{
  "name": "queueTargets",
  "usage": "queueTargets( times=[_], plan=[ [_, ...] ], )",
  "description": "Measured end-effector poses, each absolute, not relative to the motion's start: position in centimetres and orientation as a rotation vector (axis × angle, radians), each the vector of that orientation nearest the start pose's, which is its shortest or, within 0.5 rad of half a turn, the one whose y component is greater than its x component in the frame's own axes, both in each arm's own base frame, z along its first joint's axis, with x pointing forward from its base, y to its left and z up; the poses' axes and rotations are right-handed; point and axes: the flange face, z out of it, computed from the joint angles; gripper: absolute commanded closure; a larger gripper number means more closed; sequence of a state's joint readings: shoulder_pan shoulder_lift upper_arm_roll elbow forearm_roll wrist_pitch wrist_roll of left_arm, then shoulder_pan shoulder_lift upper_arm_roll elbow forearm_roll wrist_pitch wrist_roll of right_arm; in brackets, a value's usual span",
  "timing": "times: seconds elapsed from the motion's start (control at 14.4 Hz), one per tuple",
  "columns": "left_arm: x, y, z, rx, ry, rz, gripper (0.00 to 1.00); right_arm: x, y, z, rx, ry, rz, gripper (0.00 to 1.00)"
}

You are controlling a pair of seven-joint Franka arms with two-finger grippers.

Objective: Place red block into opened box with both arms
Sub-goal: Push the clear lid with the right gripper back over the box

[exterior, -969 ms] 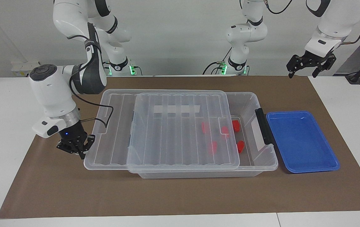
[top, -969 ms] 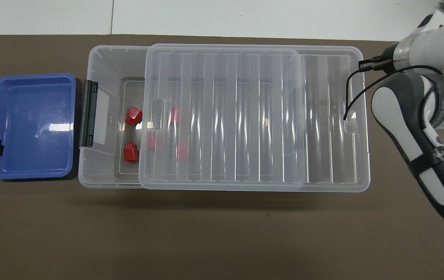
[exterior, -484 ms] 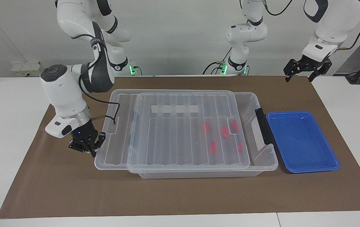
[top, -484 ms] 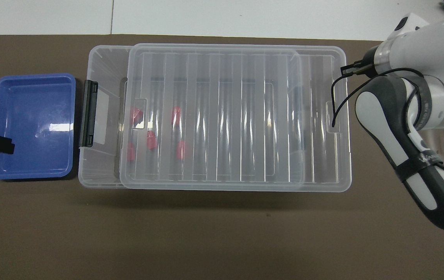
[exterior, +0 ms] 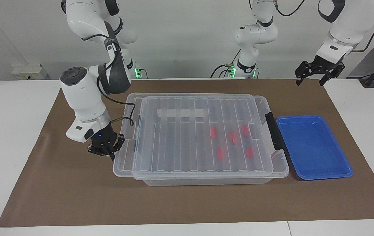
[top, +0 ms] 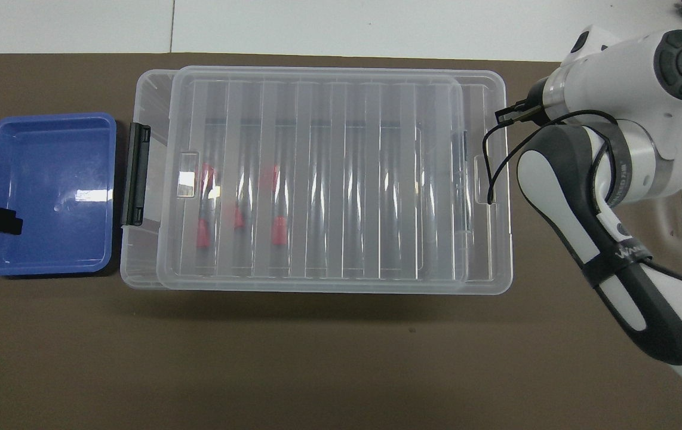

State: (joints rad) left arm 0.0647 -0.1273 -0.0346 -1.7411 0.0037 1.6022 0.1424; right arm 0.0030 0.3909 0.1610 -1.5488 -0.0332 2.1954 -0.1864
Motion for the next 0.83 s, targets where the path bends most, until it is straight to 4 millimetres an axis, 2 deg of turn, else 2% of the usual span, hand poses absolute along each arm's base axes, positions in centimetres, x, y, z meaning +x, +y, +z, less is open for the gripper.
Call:
queueTargets(
  times=[0.62,0.83],
  plan=[
    [51.5,2.1,61.4,-3.132,0.158,0.023,0.0,68.2,13.7,45.3,-3.024,-0.535,-0.395,1.0],
    [51.5,2.1,61.4,-3.132,0.157,0.023,0.0,68.1,13.8,45.2,-3.027,-0.521,-0.373,1.0]
  ],
)
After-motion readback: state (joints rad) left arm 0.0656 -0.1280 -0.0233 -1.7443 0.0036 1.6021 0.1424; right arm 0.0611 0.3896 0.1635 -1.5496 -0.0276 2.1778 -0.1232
